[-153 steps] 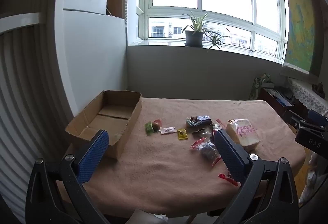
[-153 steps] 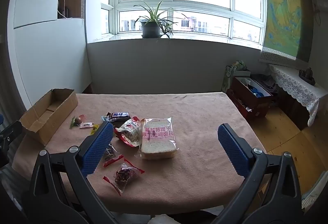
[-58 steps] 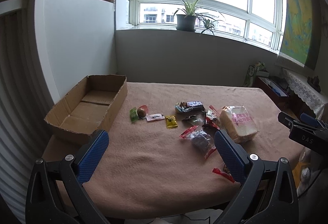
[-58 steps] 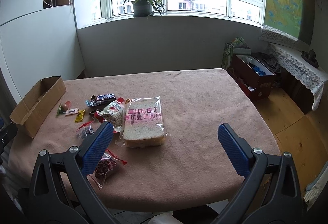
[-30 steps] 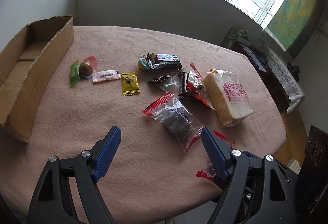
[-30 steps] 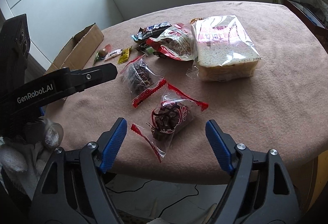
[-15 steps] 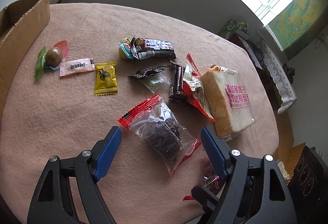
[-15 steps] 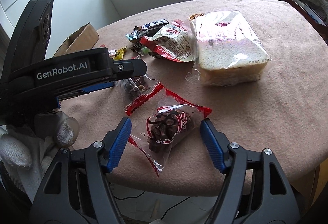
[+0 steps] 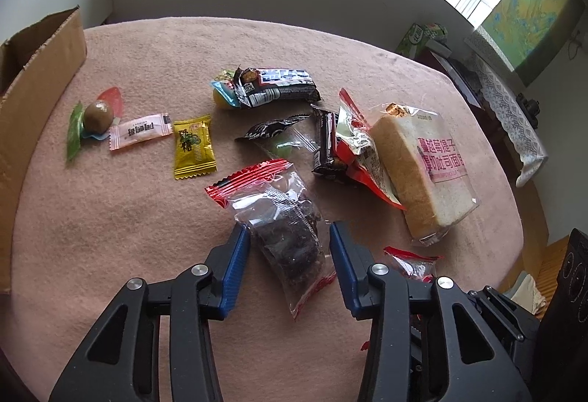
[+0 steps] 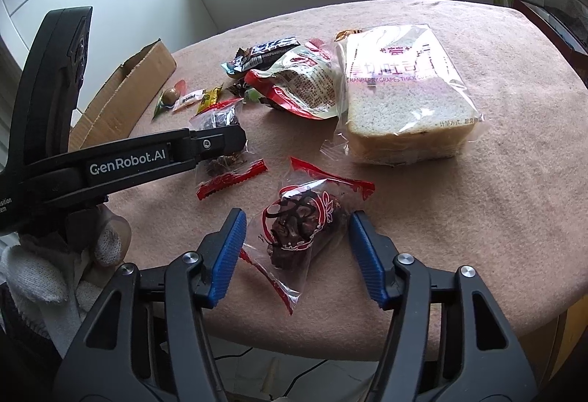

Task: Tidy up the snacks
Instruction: 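Reach the right tool to the clear meat bag and grasp it, then carry the meat bag with the right tool into the box and release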

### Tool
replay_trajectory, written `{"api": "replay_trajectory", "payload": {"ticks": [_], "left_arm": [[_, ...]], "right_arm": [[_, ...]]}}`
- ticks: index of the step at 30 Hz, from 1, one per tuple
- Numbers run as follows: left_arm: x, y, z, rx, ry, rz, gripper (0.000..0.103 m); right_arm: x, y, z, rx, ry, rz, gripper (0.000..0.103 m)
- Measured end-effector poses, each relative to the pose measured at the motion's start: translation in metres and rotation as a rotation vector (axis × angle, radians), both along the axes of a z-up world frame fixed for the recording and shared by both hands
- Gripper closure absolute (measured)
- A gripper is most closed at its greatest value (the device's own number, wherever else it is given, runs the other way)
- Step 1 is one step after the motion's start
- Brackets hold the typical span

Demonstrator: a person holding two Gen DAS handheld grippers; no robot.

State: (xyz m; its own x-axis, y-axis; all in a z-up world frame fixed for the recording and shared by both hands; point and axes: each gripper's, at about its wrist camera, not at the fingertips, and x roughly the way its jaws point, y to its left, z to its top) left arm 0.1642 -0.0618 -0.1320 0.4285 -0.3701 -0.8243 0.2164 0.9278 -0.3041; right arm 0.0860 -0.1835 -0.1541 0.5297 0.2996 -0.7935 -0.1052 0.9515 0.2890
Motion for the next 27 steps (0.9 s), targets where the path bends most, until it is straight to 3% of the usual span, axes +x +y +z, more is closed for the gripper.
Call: {"api": "replay_trajectory", "payload": {"ticks": [11,19,27], "left_arm": [[-0.015,0.016,0.002,-0.033,-0.022,0.038,0.063],[-0.021,0.039,0.017,-0.049,-0.06,0.078,0.063],[-0.029,0.085,0.046,-0.048,-0.14,0.149,0.063]], "right_arm": [[-0.006,-0.004,0.006,0.004,-0.015,0.009,0.059],[-0.006,0.007,0.022,0.004,-0.048,0.031,0.06],[0.014,0.044,0.055,0.009,-0.121,0.124,0.06]]}}
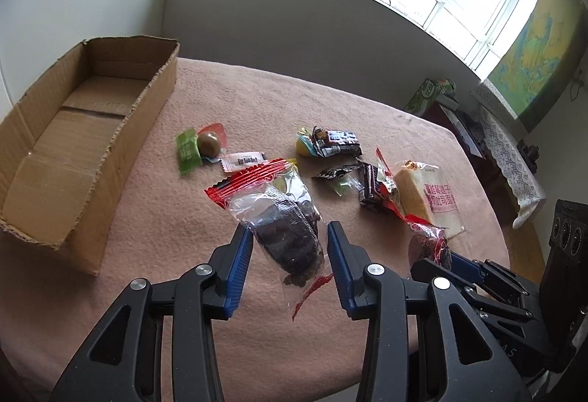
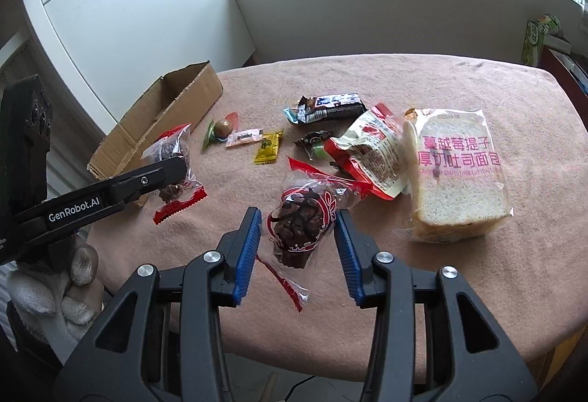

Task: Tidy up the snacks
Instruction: 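Carry the meat bag with the right tool into the box and release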

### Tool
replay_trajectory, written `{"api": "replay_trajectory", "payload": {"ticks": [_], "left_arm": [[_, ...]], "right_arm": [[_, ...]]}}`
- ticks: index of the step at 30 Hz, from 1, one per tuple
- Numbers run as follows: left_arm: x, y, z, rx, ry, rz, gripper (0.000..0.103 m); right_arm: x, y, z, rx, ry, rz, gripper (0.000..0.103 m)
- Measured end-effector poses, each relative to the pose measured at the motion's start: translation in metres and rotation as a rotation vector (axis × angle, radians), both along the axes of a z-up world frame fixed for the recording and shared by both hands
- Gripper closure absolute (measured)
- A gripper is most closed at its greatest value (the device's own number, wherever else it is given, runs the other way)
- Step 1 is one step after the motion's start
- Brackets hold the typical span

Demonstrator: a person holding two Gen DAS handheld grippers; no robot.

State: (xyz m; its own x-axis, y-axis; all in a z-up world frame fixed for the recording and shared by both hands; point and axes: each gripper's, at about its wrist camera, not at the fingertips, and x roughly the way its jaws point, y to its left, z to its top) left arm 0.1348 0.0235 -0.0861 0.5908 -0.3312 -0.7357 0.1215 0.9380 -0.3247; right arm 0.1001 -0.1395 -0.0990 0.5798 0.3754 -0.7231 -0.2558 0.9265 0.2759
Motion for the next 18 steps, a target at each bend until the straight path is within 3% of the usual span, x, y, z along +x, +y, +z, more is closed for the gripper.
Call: {"api": "replay_trajectory", "payload": {"ticks": [8,18], "left_arm": [[-0.003,0.074,0.023,0.026,-0.055,0.143,0.063],[0.004,0.142,0.014,0.073,-0.05,0.288,0.063]], "right_arm": [[0.032,0.067,0.037,-0.027,-0.096,0.109,0.06],[0.068,0.162,0.061,-0.04,-0.143,0.239,0.06]]}}
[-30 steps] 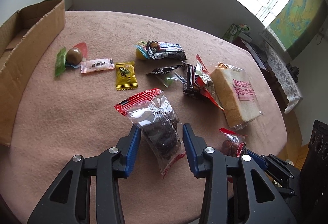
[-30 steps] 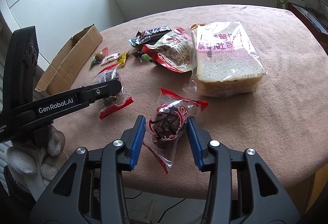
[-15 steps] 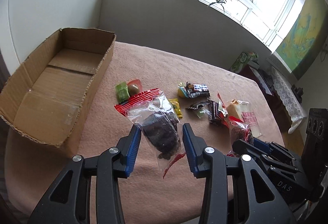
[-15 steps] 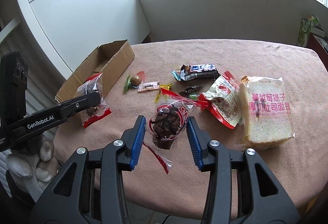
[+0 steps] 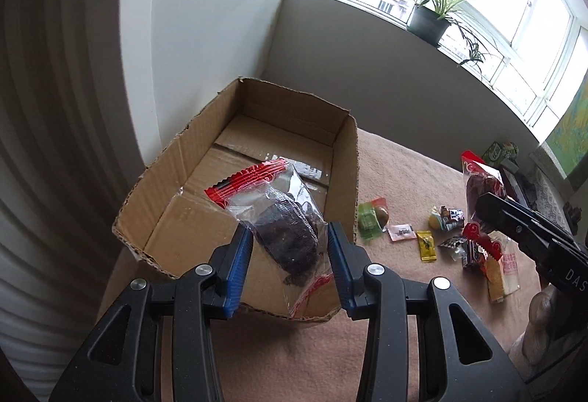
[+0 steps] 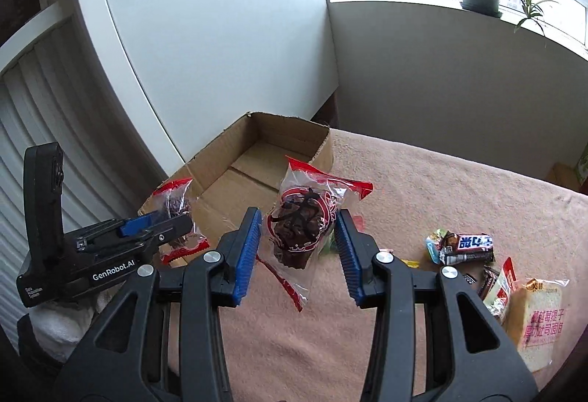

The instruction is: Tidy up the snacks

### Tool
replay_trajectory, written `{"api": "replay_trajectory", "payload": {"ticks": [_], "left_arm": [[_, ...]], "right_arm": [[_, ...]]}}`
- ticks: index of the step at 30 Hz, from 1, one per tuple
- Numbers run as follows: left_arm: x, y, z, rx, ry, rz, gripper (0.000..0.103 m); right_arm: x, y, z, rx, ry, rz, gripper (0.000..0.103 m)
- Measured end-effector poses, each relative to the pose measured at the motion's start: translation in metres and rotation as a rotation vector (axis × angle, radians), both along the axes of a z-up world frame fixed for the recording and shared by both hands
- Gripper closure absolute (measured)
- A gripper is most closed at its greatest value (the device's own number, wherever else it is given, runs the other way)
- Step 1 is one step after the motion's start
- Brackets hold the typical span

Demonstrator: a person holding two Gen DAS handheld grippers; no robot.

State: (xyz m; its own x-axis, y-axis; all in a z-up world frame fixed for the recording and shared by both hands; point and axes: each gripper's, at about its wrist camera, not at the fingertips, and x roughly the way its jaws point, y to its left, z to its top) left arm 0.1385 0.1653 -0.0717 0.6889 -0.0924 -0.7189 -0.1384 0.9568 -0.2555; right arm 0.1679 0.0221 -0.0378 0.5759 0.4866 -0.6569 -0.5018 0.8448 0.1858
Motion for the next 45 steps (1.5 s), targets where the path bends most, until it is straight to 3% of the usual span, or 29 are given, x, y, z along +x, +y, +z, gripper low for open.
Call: {"api": "replay_trajectory", "payload": {"ticks": [7,13,17,19,22,29,45], "left_arm": [[0.006,0.022,-0.007,0.001,0.012,0.041,0.063],[0.007,0.033,-0.01,-0.007,0.02,0.058,0.063],[0.005,0.036,-0.009,-0.005,0.02,0.064,0.061],[0.003,0.037,-0.01,-0.003,0.024,0.079,0.057],[0.001,0.039,-0.01,-0.009,0.017,0.088,0.051],[-0.004,0.032,-0.003,-0.013,0.002,0.079,0.051],[-0.012,-0.025,0.014,-0.023,-0.043,-0.026,0.051]], "right_arm": [[0.028,0.059,-0.017,-0.003,0.059,0.067,0.06],[0.038,0.079,-0.029,0.003,0.086,0.069,0.056],[0.038,0.078,-0.028,0.007,0.054,0.059,0.025],[0.036,0.074,-0.024,0.016,0.04,0.054,0.021],[0.034,0.065,-0.019,0.022,0.029,0.043,0.02],[0.025,0.03,-0.008,0.006,0.004,0.01,0.02],[0.016,-0.115,-0.002,-0.009,0.039,-0.11,0.02]]}}
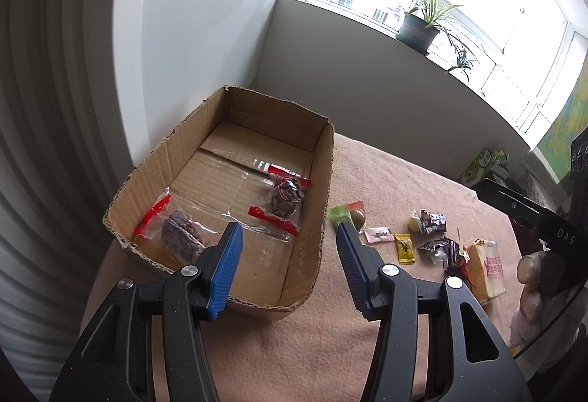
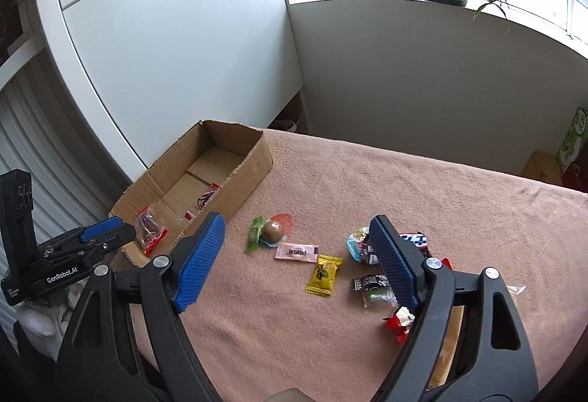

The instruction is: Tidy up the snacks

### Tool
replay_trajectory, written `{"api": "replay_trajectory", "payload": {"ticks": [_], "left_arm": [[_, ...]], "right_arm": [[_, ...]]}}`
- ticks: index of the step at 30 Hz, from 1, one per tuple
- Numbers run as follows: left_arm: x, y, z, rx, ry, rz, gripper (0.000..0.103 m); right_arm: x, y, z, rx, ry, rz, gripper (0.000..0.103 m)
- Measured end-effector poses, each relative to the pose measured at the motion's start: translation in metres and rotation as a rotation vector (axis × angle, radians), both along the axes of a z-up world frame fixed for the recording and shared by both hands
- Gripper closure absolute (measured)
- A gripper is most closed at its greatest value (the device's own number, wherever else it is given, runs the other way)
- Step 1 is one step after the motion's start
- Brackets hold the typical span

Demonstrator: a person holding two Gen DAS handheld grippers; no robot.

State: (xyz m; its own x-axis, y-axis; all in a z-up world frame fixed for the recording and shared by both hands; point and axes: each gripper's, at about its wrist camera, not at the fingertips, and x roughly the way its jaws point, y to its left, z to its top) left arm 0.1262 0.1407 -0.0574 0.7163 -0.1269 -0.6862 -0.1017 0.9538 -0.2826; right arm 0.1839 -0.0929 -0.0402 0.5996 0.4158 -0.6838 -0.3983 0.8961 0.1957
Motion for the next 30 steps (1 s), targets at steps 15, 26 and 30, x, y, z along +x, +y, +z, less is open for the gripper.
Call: {"api": "replay_trajectory", "payload": {"ticks": [15,26,30], "left_arm": [[-0.001,-0.082,-0.022,0.016,0.049,-0.196,0.051],[0.015,-0.117,-0.03,0.047,0.077,-0.29,0.051],[0.026,-0.121,-0.035,0.03,0.097,-0.295,0.051]], "right_arm": [[-0.033,-0.11,-0.036,0.107,0.12,-0.126,0.02],[0.006,-0.1,-0.024,0.045,0.11,-0.037,0.023],[0.032,-0.086,-0.029,-0.016,0.139,0.043,0.034]]}}
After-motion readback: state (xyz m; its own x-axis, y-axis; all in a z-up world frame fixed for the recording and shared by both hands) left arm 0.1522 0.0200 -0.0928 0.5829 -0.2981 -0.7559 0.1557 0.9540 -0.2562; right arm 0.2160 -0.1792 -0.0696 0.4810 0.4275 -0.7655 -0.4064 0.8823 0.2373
